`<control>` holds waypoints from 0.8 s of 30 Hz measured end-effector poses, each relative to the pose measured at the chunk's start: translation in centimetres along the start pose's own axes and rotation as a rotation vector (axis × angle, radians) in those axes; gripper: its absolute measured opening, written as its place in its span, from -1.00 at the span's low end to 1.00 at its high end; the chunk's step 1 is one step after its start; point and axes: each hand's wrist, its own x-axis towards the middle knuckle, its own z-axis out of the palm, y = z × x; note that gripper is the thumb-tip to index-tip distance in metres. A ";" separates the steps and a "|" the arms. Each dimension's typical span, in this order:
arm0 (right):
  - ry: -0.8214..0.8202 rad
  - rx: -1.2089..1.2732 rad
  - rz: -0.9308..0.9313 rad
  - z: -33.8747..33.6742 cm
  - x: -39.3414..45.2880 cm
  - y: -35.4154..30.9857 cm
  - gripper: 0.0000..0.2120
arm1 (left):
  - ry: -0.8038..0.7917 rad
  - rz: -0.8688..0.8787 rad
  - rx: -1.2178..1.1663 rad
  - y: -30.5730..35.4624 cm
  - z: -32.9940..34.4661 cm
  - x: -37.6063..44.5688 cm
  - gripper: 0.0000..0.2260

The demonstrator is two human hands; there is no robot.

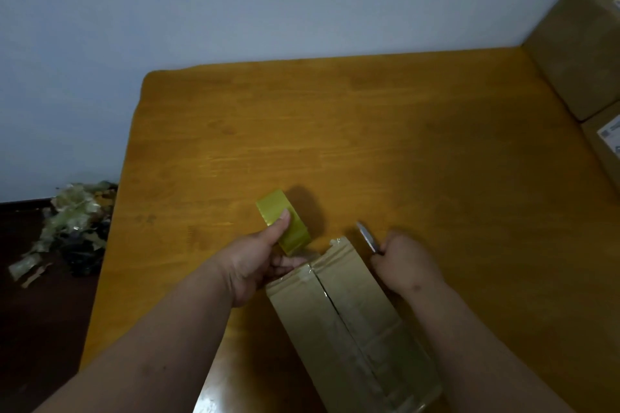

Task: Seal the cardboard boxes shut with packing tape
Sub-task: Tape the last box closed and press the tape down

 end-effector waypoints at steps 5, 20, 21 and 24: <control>0.126 0.333 -0.315 -4.7 -2.0 -0.7 -0.86 | -0.011 0.026 -0.017 -0.2 -0.2 0.1 -0.28; 0.394 -0.317 -0.853 -5.9 -3.9 -5.7 -0.72 | -0.047 0.020 0.006 0.4 -0.2 -0.1 -0.27; 0.404 -0.328 -0.877 -5.7 -3.8 -5.8 -0.72 | -0.056 0.017 0.001 0.4 -0.2 -0.1 -0.26; 0.427 -0.358 -0.921 -5.0 -3.6 -6.2 -0.73 | -0.072 0.031 0.008 0.4 -0.3 0.0 -0.24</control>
